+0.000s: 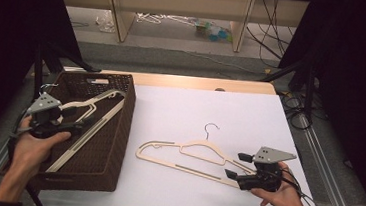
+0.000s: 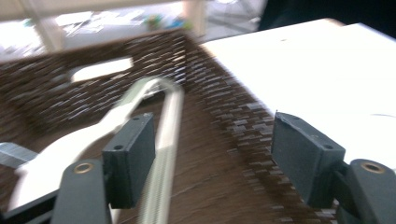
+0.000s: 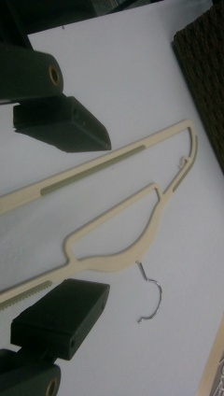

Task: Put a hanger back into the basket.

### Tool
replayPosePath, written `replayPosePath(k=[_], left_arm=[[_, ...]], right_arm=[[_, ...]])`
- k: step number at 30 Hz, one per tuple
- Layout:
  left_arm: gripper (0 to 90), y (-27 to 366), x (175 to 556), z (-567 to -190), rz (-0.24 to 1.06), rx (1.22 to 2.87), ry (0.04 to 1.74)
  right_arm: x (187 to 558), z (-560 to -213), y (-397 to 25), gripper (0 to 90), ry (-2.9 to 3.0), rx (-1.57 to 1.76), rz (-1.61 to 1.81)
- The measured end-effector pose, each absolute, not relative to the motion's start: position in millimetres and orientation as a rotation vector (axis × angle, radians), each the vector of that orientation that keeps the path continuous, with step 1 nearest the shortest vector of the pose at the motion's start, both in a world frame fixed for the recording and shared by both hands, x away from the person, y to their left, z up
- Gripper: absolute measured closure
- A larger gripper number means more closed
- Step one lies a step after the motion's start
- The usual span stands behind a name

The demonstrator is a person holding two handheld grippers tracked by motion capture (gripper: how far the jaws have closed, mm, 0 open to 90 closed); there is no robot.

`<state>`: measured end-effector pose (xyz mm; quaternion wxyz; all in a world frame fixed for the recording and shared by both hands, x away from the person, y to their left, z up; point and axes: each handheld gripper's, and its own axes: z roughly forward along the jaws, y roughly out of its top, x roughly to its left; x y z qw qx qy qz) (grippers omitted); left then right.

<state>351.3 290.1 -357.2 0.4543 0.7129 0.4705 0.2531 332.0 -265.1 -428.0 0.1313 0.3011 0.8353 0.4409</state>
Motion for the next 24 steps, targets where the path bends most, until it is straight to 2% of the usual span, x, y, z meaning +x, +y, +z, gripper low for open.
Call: replayPosePath(k=[4,12,24], left_arm=[[21.5,262,339,-353,0.58,1.747,1.053],[18.4,202,312,-359,0.537,1.737,0.859],[17.0,158,292,-377,0.512,1.772,0.758]], right_arm=[[332,-431,-265,26.7,2.427,0.871,1.282],[330,-430,-264,25.9,2.381,0.884,1.309],[330,-432,-265,22.6,2.347,0.902,1.338]])
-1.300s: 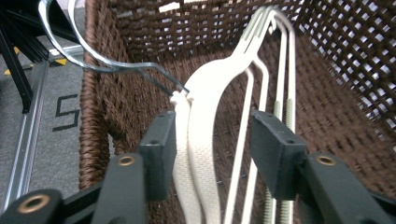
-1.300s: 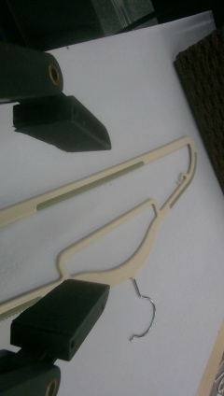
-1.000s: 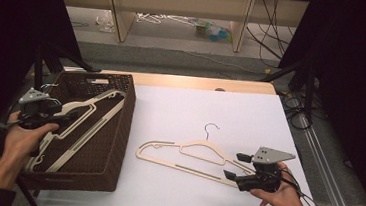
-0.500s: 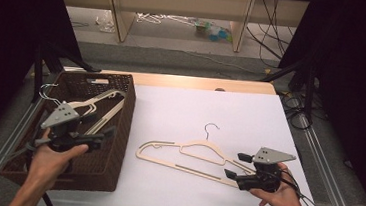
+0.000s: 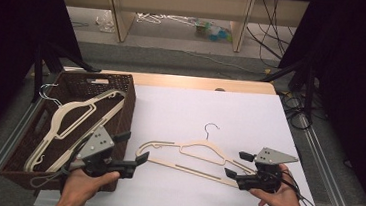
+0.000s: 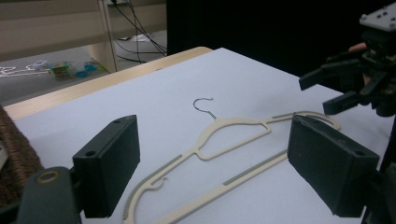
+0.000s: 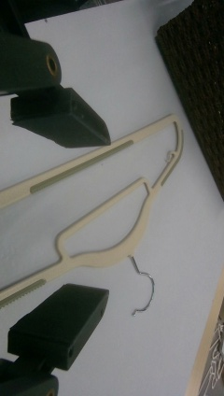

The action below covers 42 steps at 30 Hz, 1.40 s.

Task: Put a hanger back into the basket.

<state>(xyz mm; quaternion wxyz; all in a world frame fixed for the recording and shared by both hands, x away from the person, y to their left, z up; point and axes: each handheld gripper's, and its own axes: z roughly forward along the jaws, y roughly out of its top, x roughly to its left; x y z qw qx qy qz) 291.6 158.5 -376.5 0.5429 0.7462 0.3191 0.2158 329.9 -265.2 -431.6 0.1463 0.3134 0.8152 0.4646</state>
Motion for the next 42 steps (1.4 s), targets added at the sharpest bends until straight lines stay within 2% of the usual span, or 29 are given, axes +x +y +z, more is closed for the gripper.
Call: replayPosePath(k=[13,30,34,42], left_arm=[[17.4,131,285,-423,0.457,1.868,0.745],[17.0,130,286,-441,0.433,1.896,0.746],[16.9,131,286,-442,0.429,1.89,0.751],[16.9,131,287,-443,0.435,1.903,0.749]], right_arm=[[326,-431,-263,19.6,2.362,0.891,1.364],[336,-442,-263,17.1,2.42,0.907,1.289],[345,-445,-265,19.0,2.445,0.913,1.252],[366,-448,-265,32.0,2.507,0.922,1.136]])
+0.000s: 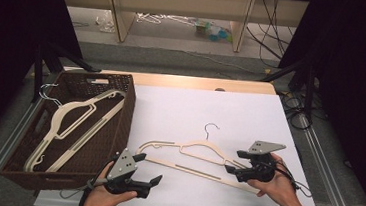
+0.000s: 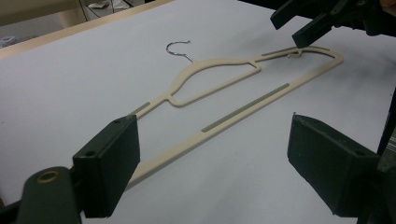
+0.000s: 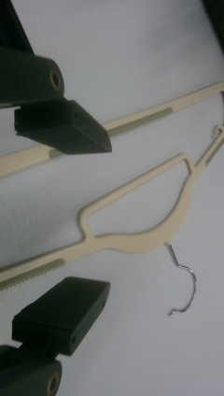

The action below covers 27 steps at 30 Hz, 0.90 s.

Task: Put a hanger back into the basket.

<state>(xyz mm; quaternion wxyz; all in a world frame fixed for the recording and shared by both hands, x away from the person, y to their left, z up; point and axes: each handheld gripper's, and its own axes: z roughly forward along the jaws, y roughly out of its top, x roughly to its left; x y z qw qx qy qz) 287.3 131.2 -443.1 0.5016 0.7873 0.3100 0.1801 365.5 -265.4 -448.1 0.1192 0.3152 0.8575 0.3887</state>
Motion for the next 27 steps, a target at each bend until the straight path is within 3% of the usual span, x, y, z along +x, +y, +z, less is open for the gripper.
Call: replayPosePath(k=[4,18,20,27], left_arm=[[16.9,130,287,-443,0.424,1.898,0.748],[17.0,130,287,-444,0.407,1.915,0.724],[17.0,130,287,-444,0.411,1.915,0.735],[17.4,130,288,-443,0.403,1.916,0.722]], right_arm=[[382,-452,-263,40.4,2.569,0.951,1.013],[409,-458,-261,56.4,2.765,0.965,0.78],[414,-460,-261,62.4,2.781,0.961,0.734],[417,-462,-257,66.3,2.817,0.938,0.668]])
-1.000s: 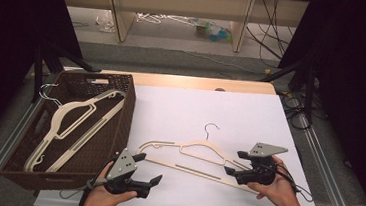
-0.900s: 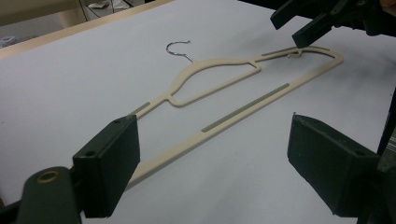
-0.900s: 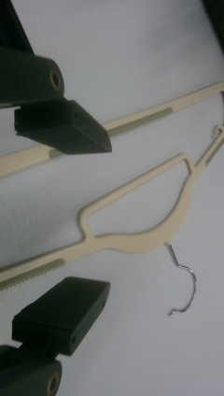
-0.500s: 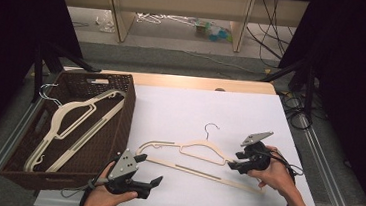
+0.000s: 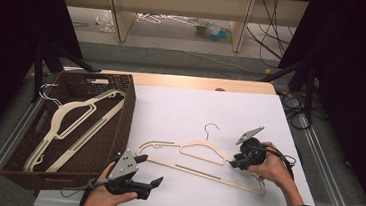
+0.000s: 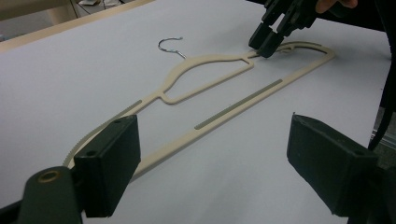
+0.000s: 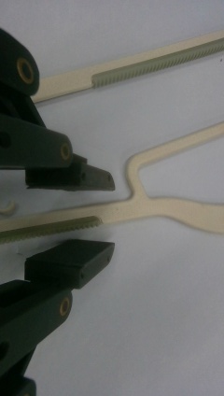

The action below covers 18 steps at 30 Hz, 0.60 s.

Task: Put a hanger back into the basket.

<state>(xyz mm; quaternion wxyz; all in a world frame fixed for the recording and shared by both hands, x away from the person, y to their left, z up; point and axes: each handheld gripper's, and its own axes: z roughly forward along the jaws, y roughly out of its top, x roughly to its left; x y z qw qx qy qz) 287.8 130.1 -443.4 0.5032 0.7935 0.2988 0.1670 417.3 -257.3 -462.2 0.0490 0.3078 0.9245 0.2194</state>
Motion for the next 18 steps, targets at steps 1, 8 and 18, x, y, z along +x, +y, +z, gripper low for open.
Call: replayPosePath(k=[1,8,18], left_arm=[[17.5,130,288,-444,0.401,1.915,0.729],[17.9,130,288,-445,0.387,1.909,0.743],[18.2,130,291,-445,0.396,1.925,0.74]], right_arm=[[418,-462,-256,68.9,2.816,0.925,0.645],[417,-460,-249,75.9,2.847,0.89,0.551],[419,-460,-249,77.4,2.887,0.889,0.543]])
